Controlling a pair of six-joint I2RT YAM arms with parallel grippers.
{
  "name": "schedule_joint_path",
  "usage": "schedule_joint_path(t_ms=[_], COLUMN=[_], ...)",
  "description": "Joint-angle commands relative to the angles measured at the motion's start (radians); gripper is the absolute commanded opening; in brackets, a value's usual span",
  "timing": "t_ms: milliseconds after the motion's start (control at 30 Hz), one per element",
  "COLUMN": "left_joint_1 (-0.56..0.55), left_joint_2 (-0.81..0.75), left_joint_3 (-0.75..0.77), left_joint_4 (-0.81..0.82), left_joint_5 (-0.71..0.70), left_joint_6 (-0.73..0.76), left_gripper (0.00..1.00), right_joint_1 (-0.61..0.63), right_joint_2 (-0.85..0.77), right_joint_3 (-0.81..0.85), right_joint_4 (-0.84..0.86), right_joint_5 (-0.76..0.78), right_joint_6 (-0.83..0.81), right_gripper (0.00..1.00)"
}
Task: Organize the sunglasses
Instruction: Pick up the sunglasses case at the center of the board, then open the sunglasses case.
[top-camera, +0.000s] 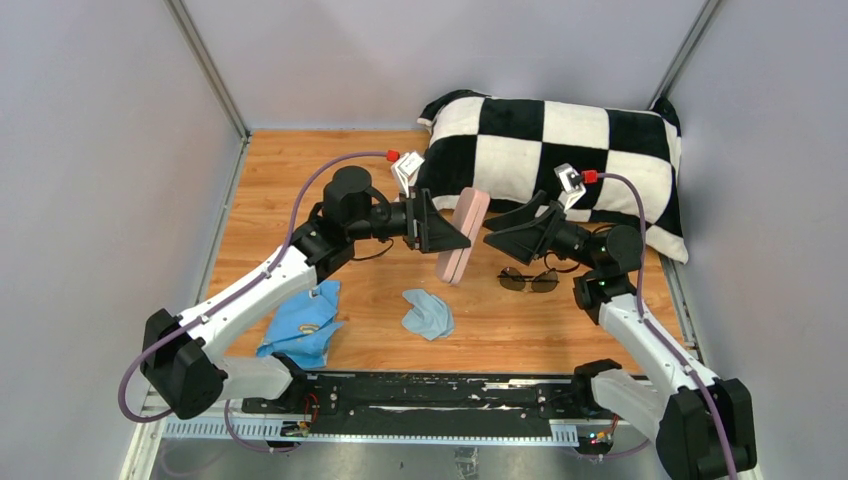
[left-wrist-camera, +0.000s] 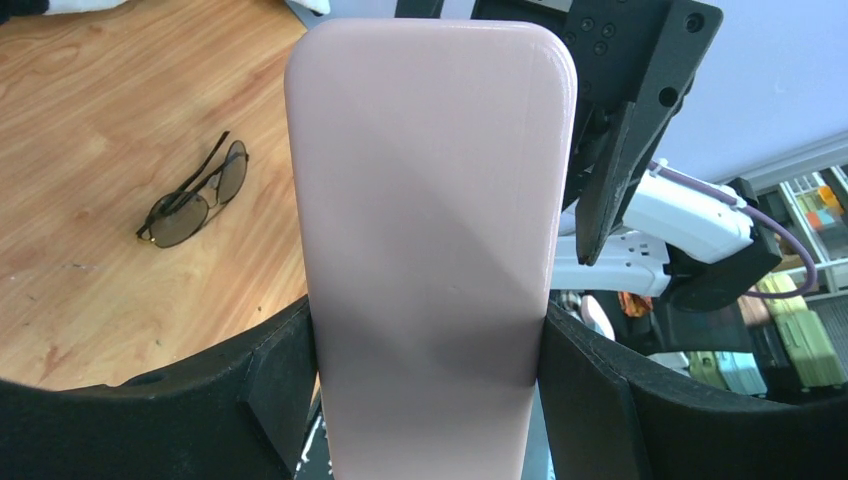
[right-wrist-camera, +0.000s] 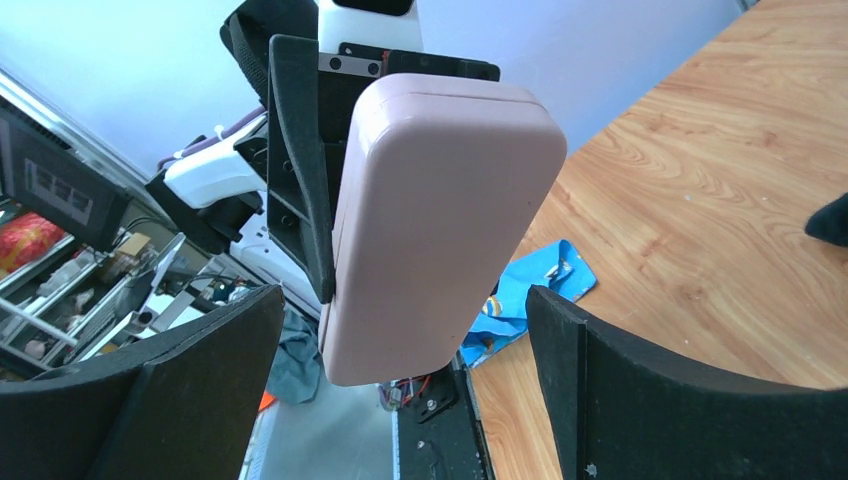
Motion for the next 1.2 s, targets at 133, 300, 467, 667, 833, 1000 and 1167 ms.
schedule_joint_path(t_ms=[133,300,467,667,833,1000,1167], left_joint_1=[0.003,0.003,0.003,0.003,0.003,0.003,0.003], left_joint_2=[-0.028,-0.033,-0.032,-0.053,-0.063,-0.061,-0.063], left_joint_3=[-0.014,-0.010,-0.010,-0.019,-0.026,-0.026,-0.029], left_joint_4=[0.101,0.113,0.115,0.114,0.121,0.122,0.122], left_joint_5=[0.028,0.023,0.016,-0.001,-0.010,-0.009,-0.014], left_joint_6=[-0.061,-0.071,-0.078,-0.081,-0.090,-0.092,-0.095], left_gripper=[0.00,0.00,0.00,0.00,0.00,0.00,0.00], right_joint_1=[0.033,0.033,0.043,0.058,0.086,0.114,0.127], right_joint_2=[0.035,0.072,0.179,0.283,0.303,0.317,0.341], right_joint_3=[0.044,0.072,0.087,0.108,0.111,0.118,0.120], right_joint_4=[0.076,0.130,0.361,0.538,0.564,0.565,0.565], right_joint_5=[-0.015,-0.014,-0.020,-0.007,0.004,0.009,0.021], right_joint_6=[0.021,0.079,0.217,0.323,0.329,0.325,0.318], right_gripper=[1.00,1.00,1.00,1.00,0.98,0.95,0.95])
